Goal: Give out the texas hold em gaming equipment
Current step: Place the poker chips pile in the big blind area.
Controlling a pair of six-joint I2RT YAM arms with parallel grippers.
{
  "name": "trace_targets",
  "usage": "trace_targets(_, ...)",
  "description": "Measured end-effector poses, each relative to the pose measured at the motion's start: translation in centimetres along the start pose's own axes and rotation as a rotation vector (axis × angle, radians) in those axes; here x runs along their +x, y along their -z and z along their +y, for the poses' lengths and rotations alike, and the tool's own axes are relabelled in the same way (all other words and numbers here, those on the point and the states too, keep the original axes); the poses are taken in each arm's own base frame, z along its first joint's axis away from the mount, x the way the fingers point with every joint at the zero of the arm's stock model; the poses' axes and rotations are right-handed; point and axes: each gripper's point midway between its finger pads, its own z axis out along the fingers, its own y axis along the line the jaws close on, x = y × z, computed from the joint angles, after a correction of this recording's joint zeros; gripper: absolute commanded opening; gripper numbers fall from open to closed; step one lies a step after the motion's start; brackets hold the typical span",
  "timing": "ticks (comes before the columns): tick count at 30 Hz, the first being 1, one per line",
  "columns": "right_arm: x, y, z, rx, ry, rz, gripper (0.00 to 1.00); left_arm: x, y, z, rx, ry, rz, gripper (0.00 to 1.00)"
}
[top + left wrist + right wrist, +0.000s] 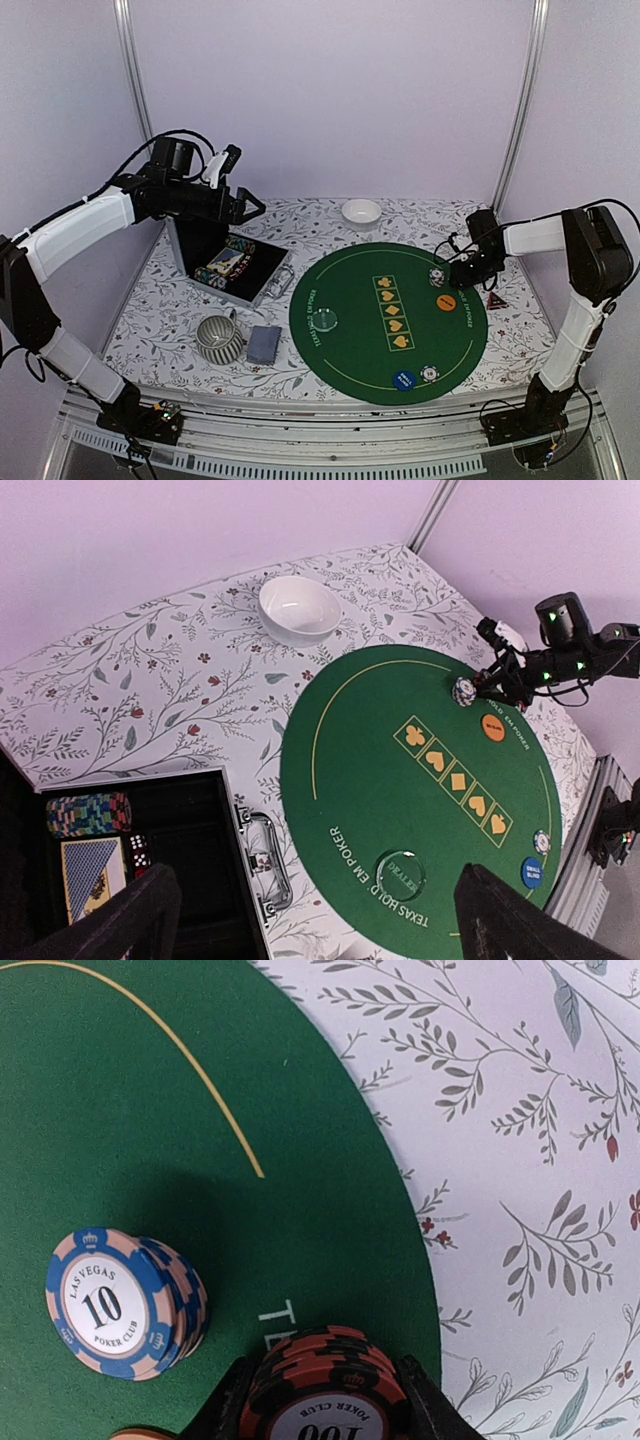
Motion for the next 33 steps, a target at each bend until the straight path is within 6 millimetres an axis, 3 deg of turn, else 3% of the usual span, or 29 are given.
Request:
trace_targets(4, -0.3, -0.1, 0.0, 0.002, -0.004, -0.004, 0.04, 0.0, 0.0, 0.1, -0.002, 0.001, 0.000, 0.98)
trace_targets(8, -0.3, -0.2, 0.2, 0.002, -0.006, -0.004, 0.28, 0.0, 0.0, 0.1, -0.002, 0.001, -0.001, 0.98)
trace_targets(12, -0.3, -0.2, 0.0, 0.011, -0.010, -0.004, 0.41, 0.0, 0.1, 0.2, -0.004, 0.002, -0.002, 0.98)
trace_targets(28, -0.2, -0.2, -0.2, 0.040, -0.011, -0.004, 0.53, -0.5, 1.1, 0.4, -0.017, -0.011, -0.020, 0.98)
trace_targets(31, -0.3, -0.2, -0.3, 0.043, -0.012, -0.004, 0.60, -0.5, 1.1, 0.5, -0.019, -0.011, -0.020, 0.98)
trace_targets(33, -0.3, -0.1, -0.3, 0.043, -0.015, -0.005, 0.71, -0.5, 1.1, 0.5, -0.019, -0.011, -0.020, 0.98)
